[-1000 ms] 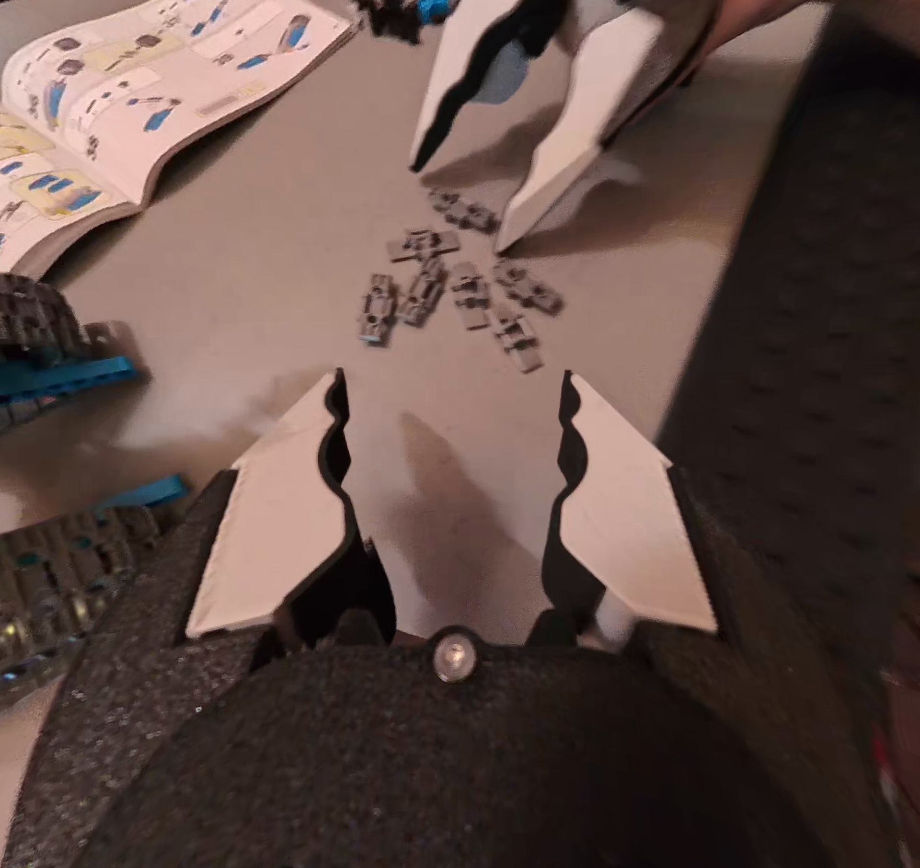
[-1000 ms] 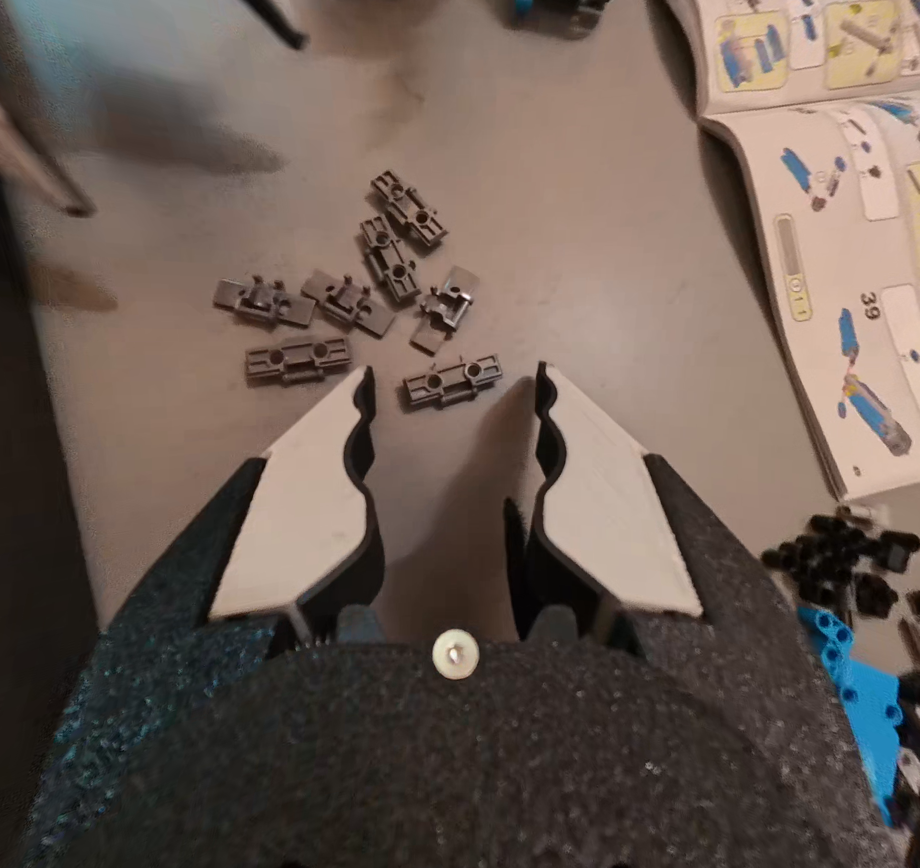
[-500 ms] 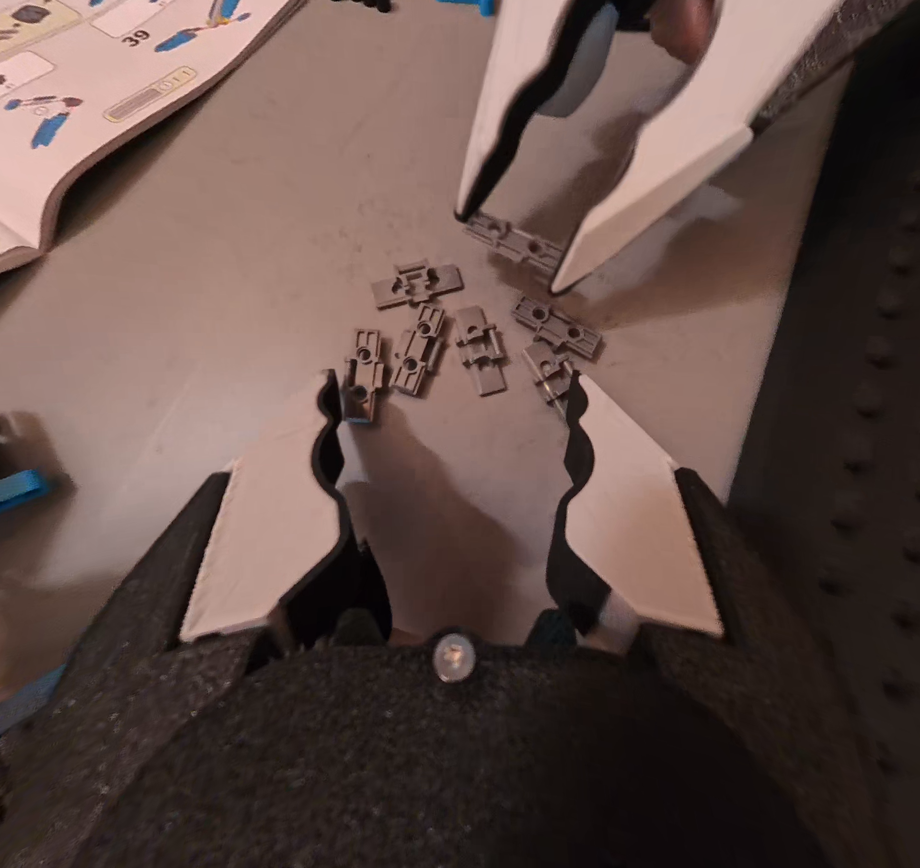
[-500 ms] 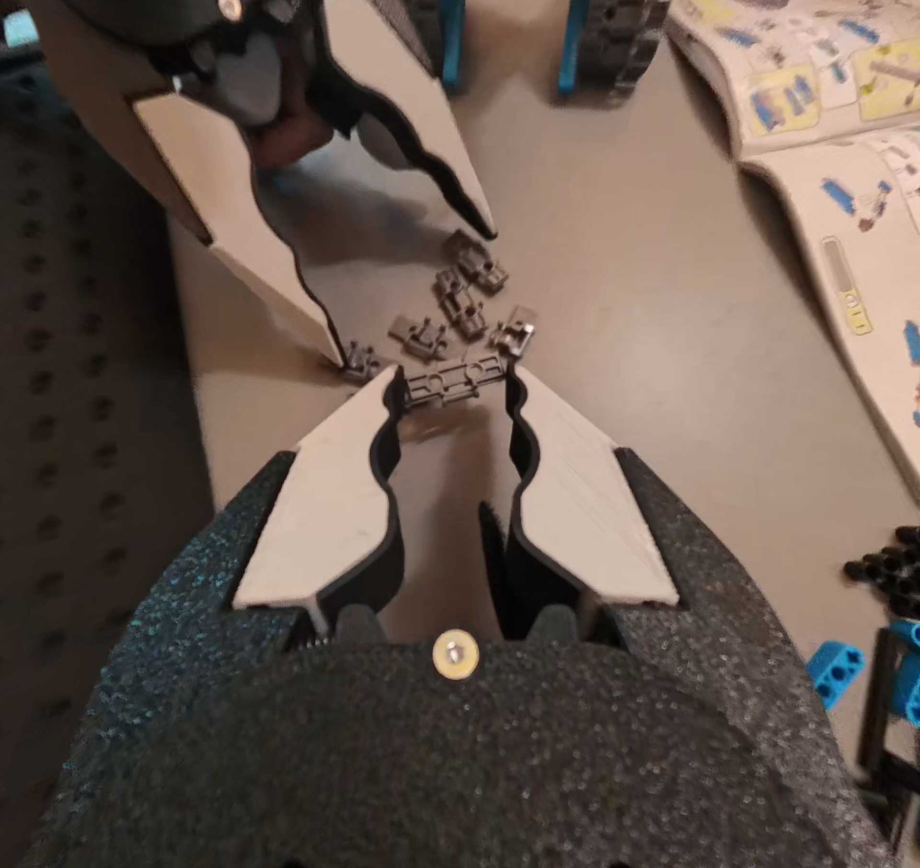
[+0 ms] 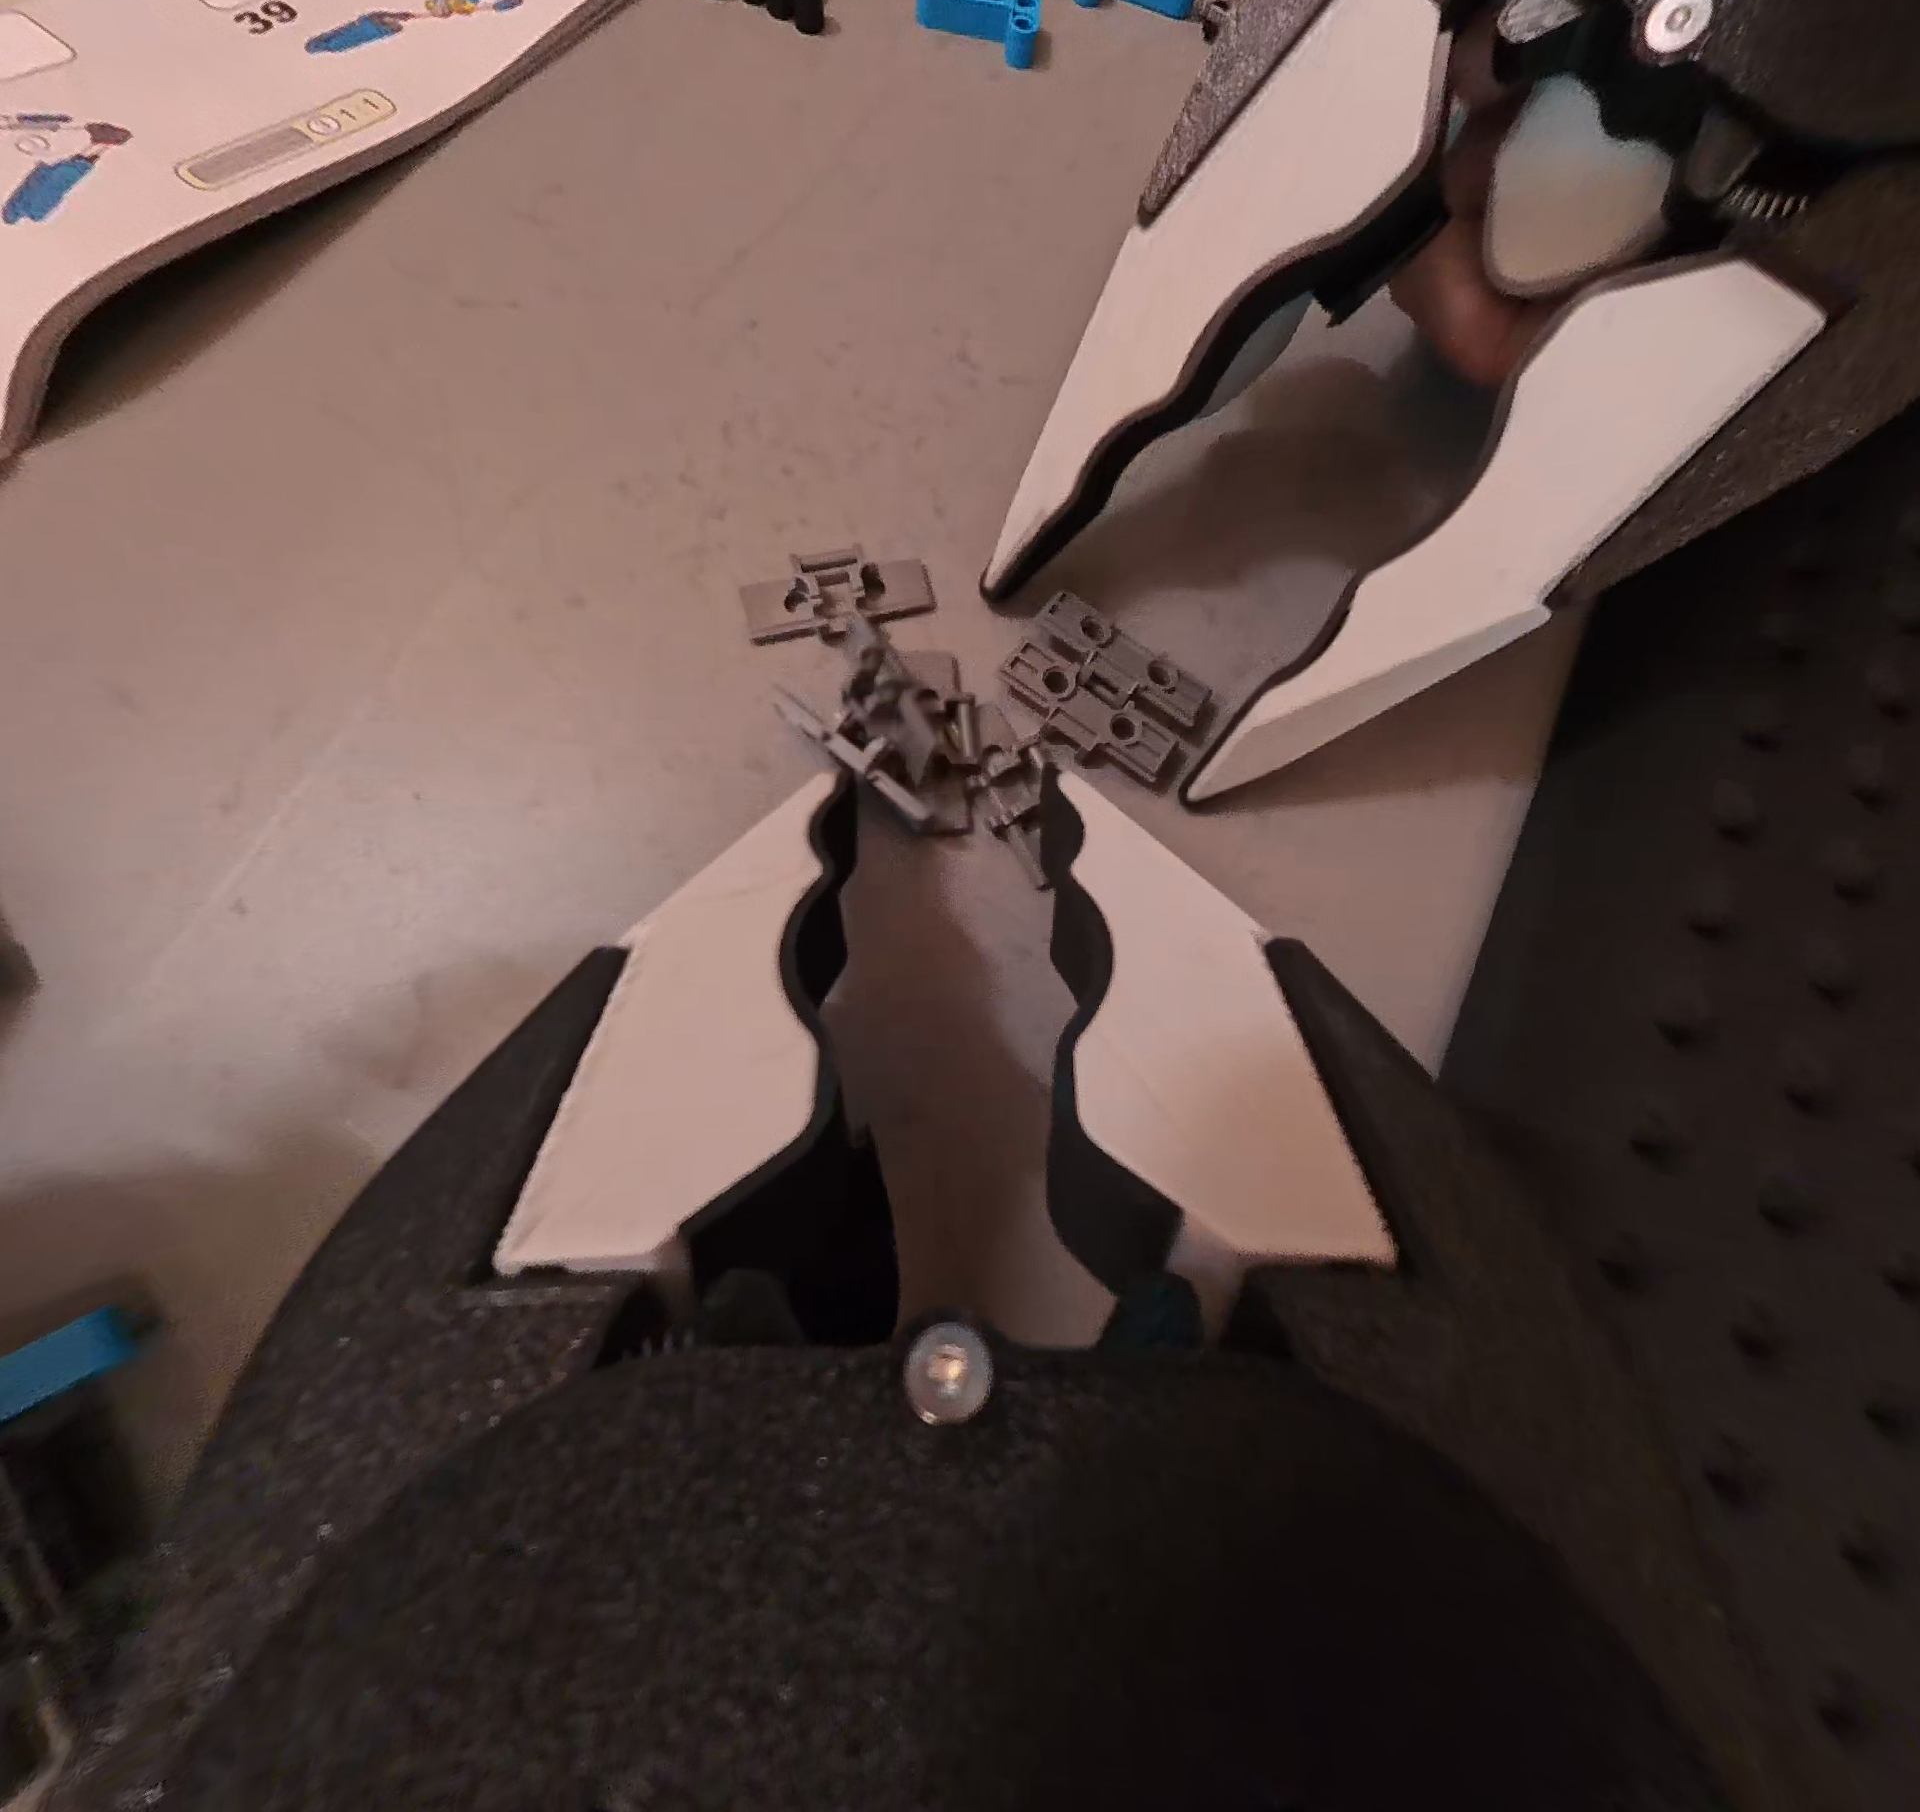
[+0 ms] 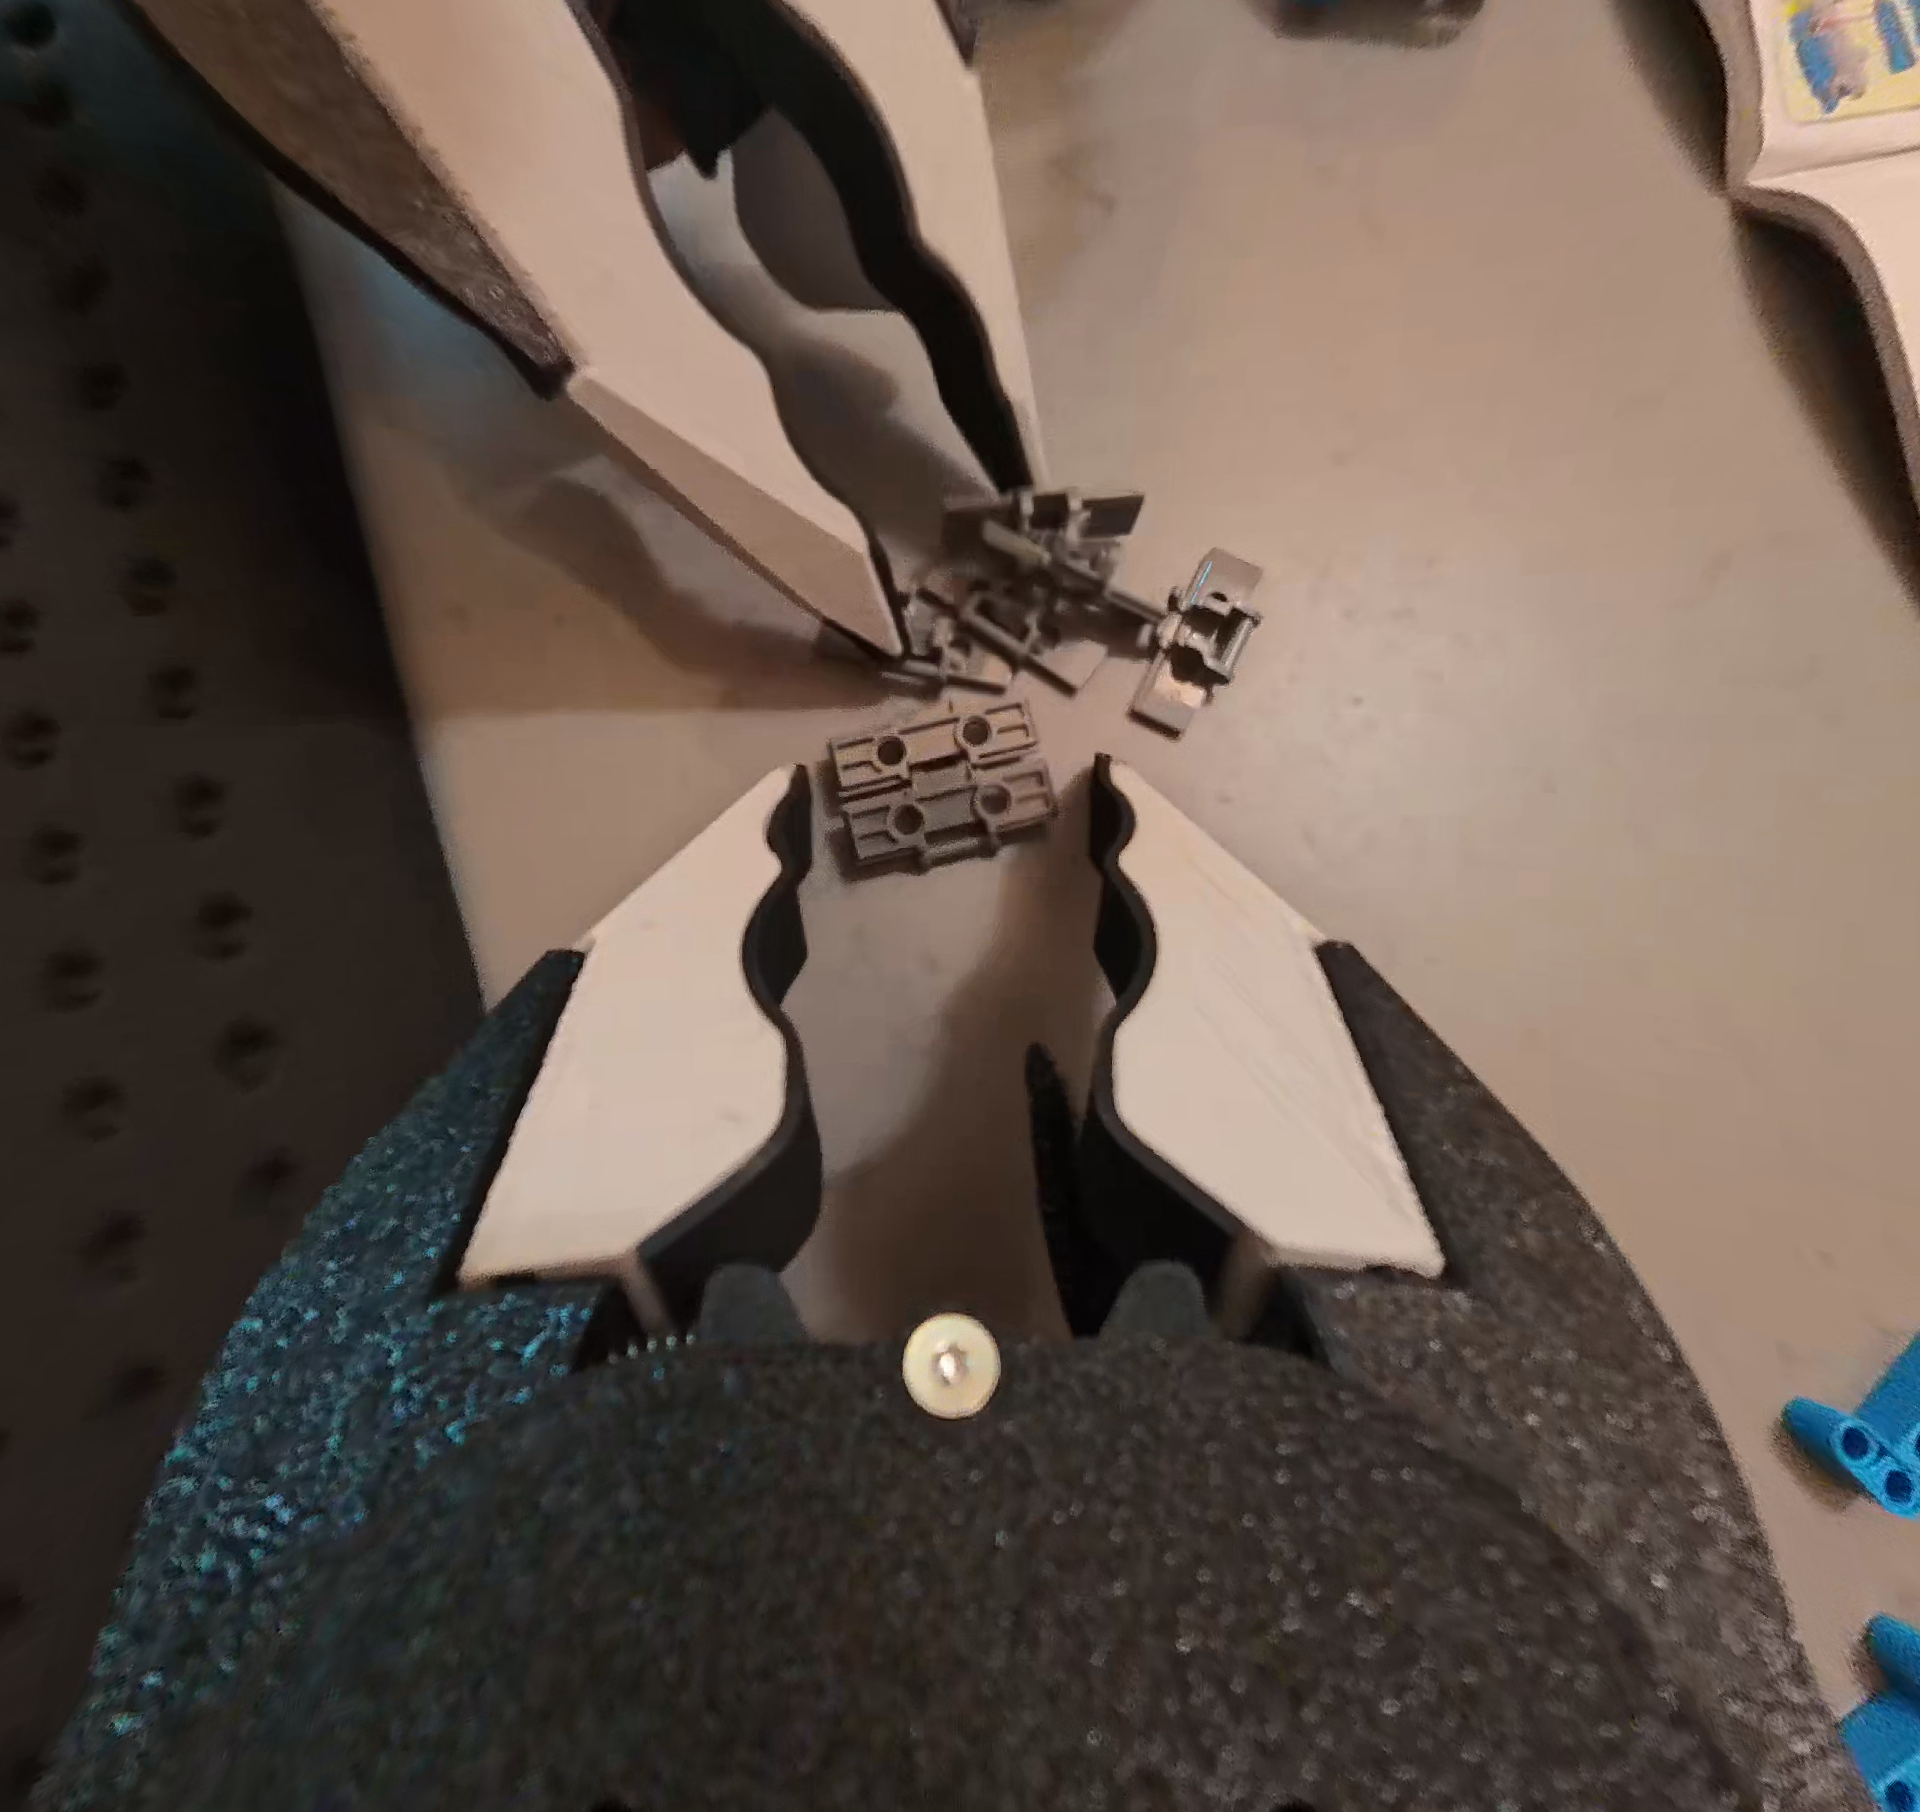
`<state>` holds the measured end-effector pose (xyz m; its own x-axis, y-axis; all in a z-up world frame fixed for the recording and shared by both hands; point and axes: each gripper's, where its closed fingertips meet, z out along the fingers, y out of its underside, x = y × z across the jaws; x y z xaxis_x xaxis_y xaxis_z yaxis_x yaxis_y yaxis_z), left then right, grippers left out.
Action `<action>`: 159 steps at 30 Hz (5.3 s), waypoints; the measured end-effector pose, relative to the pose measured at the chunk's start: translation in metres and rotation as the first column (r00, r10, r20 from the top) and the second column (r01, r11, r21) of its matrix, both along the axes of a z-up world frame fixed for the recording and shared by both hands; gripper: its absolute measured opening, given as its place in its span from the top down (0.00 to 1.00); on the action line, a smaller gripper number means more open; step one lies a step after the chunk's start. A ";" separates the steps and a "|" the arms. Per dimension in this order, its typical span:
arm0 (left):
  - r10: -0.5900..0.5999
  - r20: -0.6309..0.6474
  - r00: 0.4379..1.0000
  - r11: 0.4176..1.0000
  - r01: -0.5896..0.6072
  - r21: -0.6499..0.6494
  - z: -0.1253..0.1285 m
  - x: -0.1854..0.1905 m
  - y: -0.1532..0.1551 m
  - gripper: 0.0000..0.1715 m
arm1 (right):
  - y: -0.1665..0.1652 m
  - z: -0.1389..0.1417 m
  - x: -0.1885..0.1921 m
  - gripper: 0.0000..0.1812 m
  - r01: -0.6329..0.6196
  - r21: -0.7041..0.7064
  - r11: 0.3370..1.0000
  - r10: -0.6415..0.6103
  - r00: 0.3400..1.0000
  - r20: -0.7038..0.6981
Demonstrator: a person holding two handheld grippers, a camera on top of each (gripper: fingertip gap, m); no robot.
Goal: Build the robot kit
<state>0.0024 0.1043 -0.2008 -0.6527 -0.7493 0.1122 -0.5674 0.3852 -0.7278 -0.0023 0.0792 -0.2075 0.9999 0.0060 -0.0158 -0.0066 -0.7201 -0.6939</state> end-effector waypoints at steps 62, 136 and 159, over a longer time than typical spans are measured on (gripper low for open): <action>0.250 0.111 0.962 0.966 -0.255 0.033 0.024 -0.032 0.086 1.00 | 0.040 0.098 0.220 0.78 0.350 0.140 0.926 -0.358 0.933 0.037; -0.041 0.072 0.997 0.998 0.044 -0.045 0.034 -0.029 0.037 0.57 | 0.023 0.014 0.051 0.67 0.125 0.069 0.990 -0.128 0.991 0.035; -0.124 0.039 0.992 0.989 0.120 0.081 -0.005 0.001 0.013 0.91 | 0.012 0.013 0.065 0.98 0.134 0.074 0.988 -0.137 0.990 0.035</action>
